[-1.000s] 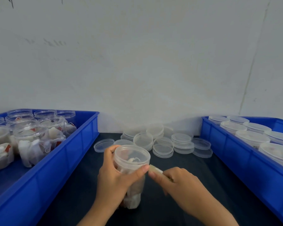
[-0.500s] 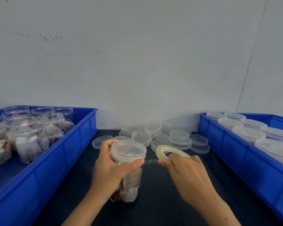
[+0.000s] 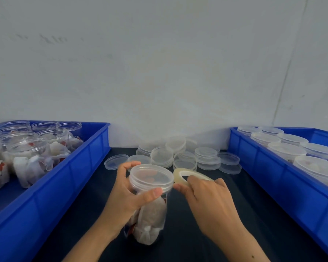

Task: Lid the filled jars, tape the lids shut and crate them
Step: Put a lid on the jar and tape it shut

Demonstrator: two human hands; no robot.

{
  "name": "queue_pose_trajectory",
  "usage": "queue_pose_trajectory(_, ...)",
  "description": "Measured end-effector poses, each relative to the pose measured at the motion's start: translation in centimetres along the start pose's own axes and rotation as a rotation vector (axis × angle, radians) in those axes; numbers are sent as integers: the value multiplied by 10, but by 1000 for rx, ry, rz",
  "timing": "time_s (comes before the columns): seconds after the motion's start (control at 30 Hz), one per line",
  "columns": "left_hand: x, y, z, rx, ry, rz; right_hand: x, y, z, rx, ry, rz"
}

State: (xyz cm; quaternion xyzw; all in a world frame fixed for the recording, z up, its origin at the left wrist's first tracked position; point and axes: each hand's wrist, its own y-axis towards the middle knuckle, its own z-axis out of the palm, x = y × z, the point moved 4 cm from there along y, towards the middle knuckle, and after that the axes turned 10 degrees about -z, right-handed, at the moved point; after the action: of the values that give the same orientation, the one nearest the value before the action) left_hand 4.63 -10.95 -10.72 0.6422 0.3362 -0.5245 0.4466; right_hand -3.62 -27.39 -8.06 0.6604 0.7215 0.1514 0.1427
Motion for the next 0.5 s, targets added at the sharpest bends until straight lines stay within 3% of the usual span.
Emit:
queue_pose_trajectory(0.2, -2, -4, 2, 40, -92, -35, 6, -2, -2, -63, 145, 57)
queue_pose_trajectory(0.5, 0, -16, 8, -137, 74, 79, 16, -5, -2, -73, 223, 98)
